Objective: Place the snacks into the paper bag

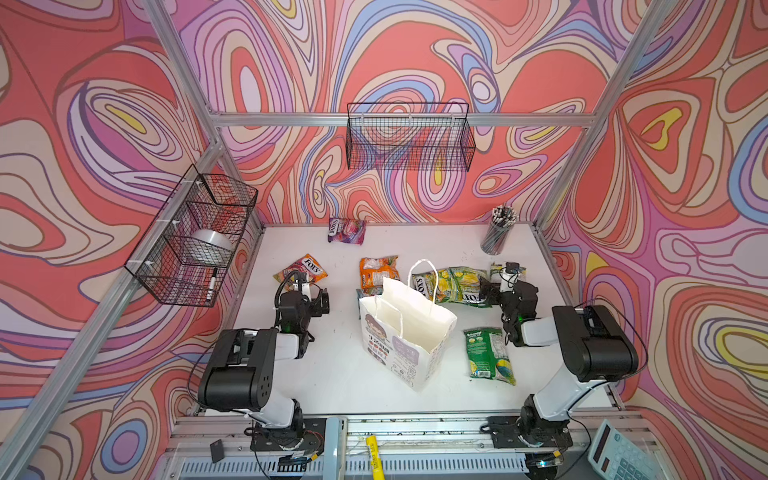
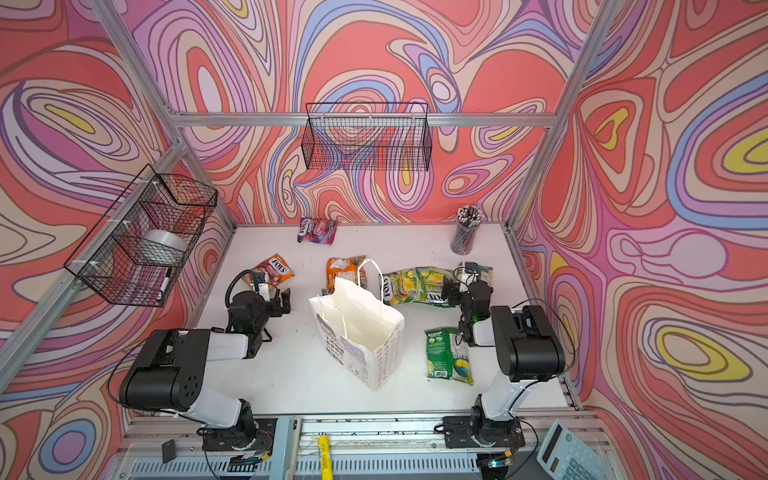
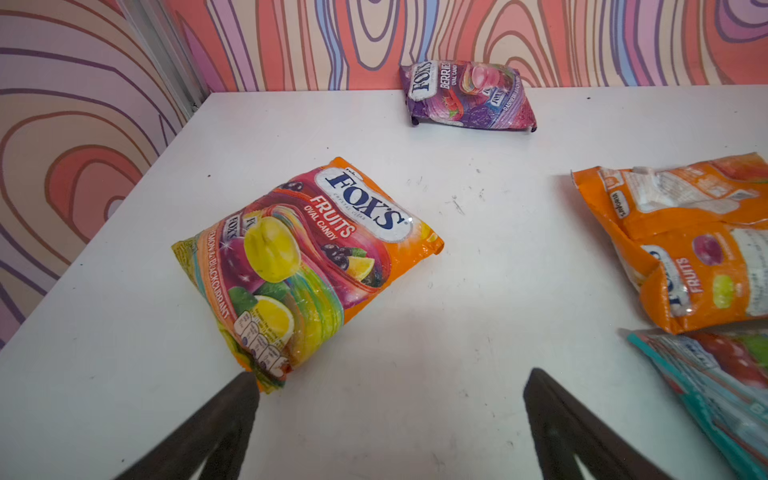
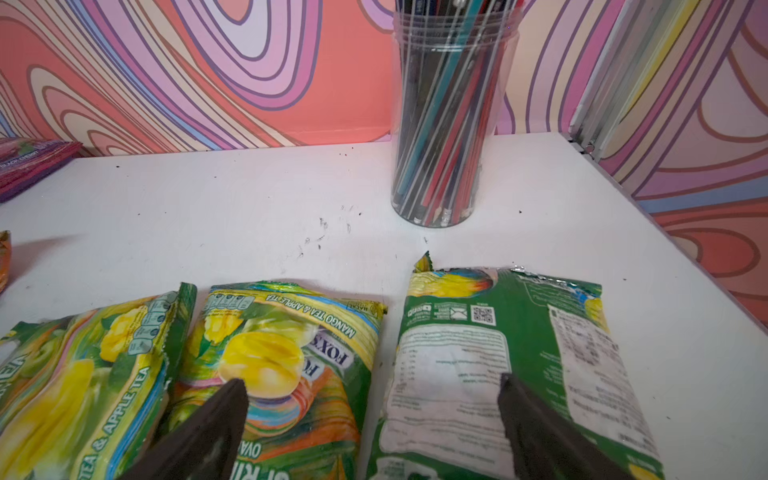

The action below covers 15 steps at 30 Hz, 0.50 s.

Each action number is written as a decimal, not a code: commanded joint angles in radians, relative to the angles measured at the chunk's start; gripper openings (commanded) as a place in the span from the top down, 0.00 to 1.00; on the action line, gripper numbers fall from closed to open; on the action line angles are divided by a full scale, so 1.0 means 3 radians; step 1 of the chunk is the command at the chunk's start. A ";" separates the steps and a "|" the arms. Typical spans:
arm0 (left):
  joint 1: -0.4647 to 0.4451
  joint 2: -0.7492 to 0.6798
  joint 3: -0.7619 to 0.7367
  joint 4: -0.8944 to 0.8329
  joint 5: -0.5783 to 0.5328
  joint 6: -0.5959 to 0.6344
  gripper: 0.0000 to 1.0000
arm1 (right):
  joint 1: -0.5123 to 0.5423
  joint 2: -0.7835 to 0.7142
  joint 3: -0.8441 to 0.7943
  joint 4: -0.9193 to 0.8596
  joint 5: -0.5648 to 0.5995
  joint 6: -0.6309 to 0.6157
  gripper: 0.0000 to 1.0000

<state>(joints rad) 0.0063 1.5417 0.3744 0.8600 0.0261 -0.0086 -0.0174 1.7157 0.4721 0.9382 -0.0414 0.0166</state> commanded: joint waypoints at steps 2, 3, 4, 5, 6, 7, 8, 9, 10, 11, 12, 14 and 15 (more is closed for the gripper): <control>0.0025 -0.0010 0.0014 0.0049 0.0151 -0.0007 0.00 | -0.0004 0.0013 -0.0009 0.0052 0.0025 0.0001 0.02; 0.0025 -0.0009 0.0007 0.0066 0.0140 -0.0002 0.00 | -0.0005 0.0013 -0.0012 0.0052 0.0018 0.0001 0.02; 0.0025 -0.0005 0.0009 0.0073 0.0131 0.0003 0.00 | -0.0005 0.0013 -0.0014 0.0053 0.0021 0.0001 0.02; 0.0020 -0.0005 0.0008 0.0066 0.0128 0.0007 0.00 | -0.0006 0.0013 -0.0013 0.0053 0.0020 0.0001 0.02; 0.0013 -0.0008 0.0005 0.0062 0.0117 0.0012 0.00 | -0.0005 0.0013 -0.0010 0.0056 0.0019 0.0001 0.02; 0.0002 -0.0005 0.0004 0.0075 0.0096 0.0015 0.00 | -0.0004 0.0013 -0.0009 0.0045 0.0015 0.0009 0.01; -0.0017 -0.0008 0.0001 0.0075 0.0068 0.0028 0.00 | -0.0011 0.0018 0.0005 0.0028 -0.0001 0.0013 0.02; -0.0026 -0.0006 0.0008 0.0068 0.0050 0.0039 0.00 | -0.0010 0.0013 0.0000 0.0035 -0.0001 0.0014 0.02; -0.0026 -0.0002 0.0012 0.0072 0.0055 0.0038 0.00 | -0.0010 0.0013 -0.0007 0.0045 0.0000 0.0015 0.02; -0.0026 -0.0005 0.0015 0.0064 0.0054 0.0039 0.00 | -0.0013 0.0013 -0.0009 0.0048 0.0000 0.0012 0.02; -0.0026 -0.0001 0.0019 0.0053 0.0052 0.0034 0.00 | -0.0009 0.0013 -0.0009 0.0049 0.0001 0.0013 0.02; -0.0026 0.0000 0.0028 0.0048 0.0052 0.0036 0.00 | -0.0009 0.0012 -0.0008 0.0048 0.0005 0.0016 0.02; -0.0026 0.0001 0.0029 0.0043 0.0053 0.0036 0.00 | -0.0009 0.0013 -0.0010 0.0054 0.0003 0.0012 0.01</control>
<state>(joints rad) 0.0006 1.5417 0.3744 0.8600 0.0479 -0.0109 -0.0174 1.7153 0.4721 0.9386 -0.0418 0.0170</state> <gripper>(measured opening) 0.999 0.985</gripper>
